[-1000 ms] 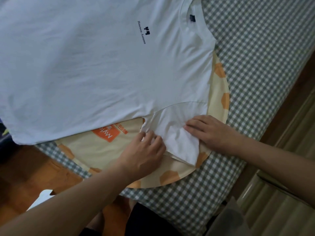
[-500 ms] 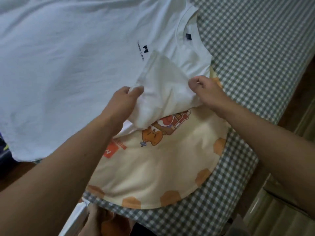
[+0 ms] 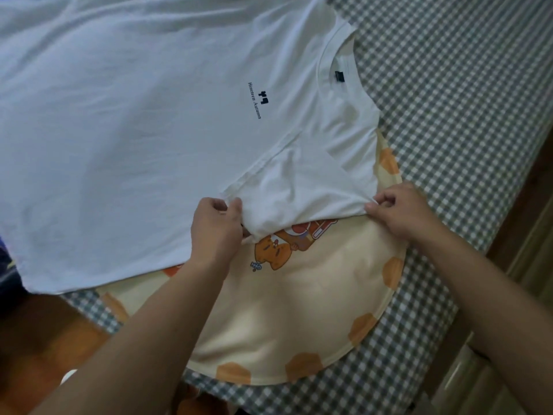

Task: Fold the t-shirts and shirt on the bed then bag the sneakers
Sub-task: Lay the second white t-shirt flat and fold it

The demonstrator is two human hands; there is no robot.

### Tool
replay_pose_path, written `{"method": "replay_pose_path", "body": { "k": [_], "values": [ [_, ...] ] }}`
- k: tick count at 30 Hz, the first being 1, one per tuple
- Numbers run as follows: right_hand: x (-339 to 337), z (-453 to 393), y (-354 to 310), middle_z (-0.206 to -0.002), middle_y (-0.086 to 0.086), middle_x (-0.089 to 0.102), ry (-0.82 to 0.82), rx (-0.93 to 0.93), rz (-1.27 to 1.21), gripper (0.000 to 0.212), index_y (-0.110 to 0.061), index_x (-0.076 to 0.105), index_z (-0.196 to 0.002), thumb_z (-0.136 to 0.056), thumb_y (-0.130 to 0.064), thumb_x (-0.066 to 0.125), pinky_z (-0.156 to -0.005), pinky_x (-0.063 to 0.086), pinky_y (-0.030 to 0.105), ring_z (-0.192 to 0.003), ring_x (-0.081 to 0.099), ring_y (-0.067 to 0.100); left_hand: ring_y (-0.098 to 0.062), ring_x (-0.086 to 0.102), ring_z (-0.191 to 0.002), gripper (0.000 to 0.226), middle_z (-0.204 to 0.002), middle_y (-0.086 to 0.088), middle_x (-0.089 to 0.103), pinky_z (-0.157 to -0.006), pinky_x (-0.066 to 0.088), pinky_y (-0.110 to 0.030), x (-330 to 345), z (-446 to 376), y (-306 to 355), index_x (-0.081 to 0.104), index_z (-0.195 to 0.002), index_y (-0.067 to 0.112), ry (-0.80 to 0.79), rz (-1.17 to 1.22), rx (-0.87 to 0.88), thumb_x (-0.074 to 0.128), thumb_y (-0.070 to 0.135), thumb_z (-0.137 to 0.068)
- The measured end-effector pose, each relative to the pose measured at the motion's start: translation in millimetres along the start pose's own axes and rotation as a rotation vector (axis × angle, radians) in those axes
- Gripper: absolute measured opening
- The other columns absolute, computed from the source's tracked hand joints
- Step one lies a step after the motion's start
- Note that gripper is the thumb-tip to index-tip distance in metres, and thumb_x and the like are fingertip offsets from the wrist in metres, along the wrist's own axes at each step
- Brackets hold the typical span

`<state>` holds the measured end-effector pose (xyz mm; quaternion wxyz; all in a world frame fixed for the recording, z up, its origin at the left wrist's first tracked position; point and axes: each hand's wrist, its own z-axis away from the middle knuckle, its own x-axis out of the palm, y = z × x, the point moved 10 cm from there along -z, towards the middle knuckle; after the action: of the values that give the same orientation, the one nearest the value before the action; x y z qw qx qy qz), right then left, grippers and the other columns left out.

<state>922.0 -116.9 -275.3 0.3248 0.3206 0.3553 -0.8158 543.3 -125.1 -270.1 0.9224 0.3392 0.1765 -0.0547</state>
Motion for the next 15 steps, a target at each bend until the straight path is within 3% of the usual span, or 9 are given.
{"method": "replay_pose_path", "body": {
  "k": [2, 4, 6, 9, 10, 12, 13, 15],
  "values": [
    [3, 6, 0, -0.106, 0.004, 0.061, -0.027, 0.028, 0.016, 0.022, -0.036, 0.068, -0.069, -0.079, -0.054, 0.073, -0.095, 0.049, 0.045, -0.109, 0.056, 0.027, -0.016, 0.07, -0.085, 0.047, -0.105, -0.004, 0.066, -0.066, 0.052, -0.037, 3, 7, 2, 0.042, -0.129, 0.025, -0.028, -0.097, 0.029, 0.063, 0.05, -0.095],
    [6, 8, -5, -0.108, 0.0, 0.059, 0.009, 0.021, -0.016, 0.031, -0.035, 0.069, -0.072, -0.082, -0.063, 0.063, -0.1, 0.047, 0.049, -0.115, 0.053, 0.028, -0.024, 0.067, -0.093, 0.058, -0.105, -0.006, 0.065, -0.077, 0.053, -0.041, 6, 12, 7, 0.034, -0.139, 0.025, -0.014, -0.226, 0.128, 0.066, 0.04, -0.093],
    [8, 11, -8, -0.108, -0.002, 0.051, 0.067, 0.043, 0.056, 0.029, -0.029, 0.066, -0.076, -0.092, -0.053, 0.062, -0.104, 0.041, 0.046, -0.119, 0.046, 0.028, -0.031, 0.063, -0.093, 0.056, -0.101, -0.007, 0.065, -0.079, 0.049, -0.042, 5, 14, 11, 0.03, -0.141, 0.024, 0.038, -0.36, 0.21, 0.062, 0.029, -0.094],
    [-1, 24, -13, -0.108, -0.002, 0.046, 0.213, 0.057, 0.159, 0.026, -0.021, 0.06, -0.087, -0.09, -0.046, 0.066, -0.101, 0.037, 0.041, -0.117, 0.043, 0.029, -0.033, 0.056, -0.089, 0.052, -0.102, -0.005, 0.056, -0.074, 0.044, -0.043, -6, 22, 29, 0.032, -0.14, 0.021, 0.16, -0.659, 0.385, 0.059, 0.03, -0.096],
    [-8, 30, -20, -0.113, 0.0, 0.047, 0.304, -0.005, 0.155, 0.026, -0.018, 0.06, -0.094, -0.09, -0.042, 0.067, -0.101, 0.035, 0.04, -0.118, 0.044, 0.029, -0.033, 0.055, -0.094, 0.052, -0.109, -0.008, 0.054, -0.075, 0.044, -0.044, -4, 29, 41, 0.036, -0.14, 0.018, 0.201, -0.761, 0.541, 0.059, 0.031, -0.096],
    [-13, 50, -63, -0.131, 0.01, 0.05, 0.479, -0.332, 0.215, 0.033, -0.011, 0.06, -0.116, -0.093, -0.035, 0.064, -0.106, 0.034, 0.042, -0.126, 0.044, 0.032, -0.039, 0.05, -0.119, 0.055, -0.132, -0.016, 0.051, -0.092, 0.043, -0.05, 18, 56, 57, 0.046, -0.143, 0.012, 0.154, -0.901, 0.953, 0.058, 0.036, -0.095],
    [-3, 59, -90, -0.142, 0.014, 0.048, 0.483, -0.548, 0.264, 0.041, -0.007, 0.058, -0.127, -0.095, -0.033, 0.062, -0.112, 0.033, 0.045, -0.134, 0.042, 0.033, -0.04, 0.042, -0.134, 0.061, -0.145, -0.017, 0.047, -0.105, 0.038, -0.052, 35, 65, 53, 0.046, -0.148, 0.013, 0.063, -0.965, 1.114, 0.055, 0.042, -0.095],
    [35, 64, -132, -0.161, 0.015, 0.032, 0.285, -0.874, 0.355, 0.064, -0.007, 0.044, -0.149, -0.097, -0.042, 0.056, -0.122, 0.022, 0.048, -0.151, 0.025, 0.032, -0.036, 0.016, -0.154, 0.071, -0.165, -0.014, 0.027, -0.123, 0.02, -0.051, 58, 58, 28, 0.032, -0.158, 0.018, -0.136, -1.117, 1.184, 0.044, 0.054, -0.098]
  ]
}}
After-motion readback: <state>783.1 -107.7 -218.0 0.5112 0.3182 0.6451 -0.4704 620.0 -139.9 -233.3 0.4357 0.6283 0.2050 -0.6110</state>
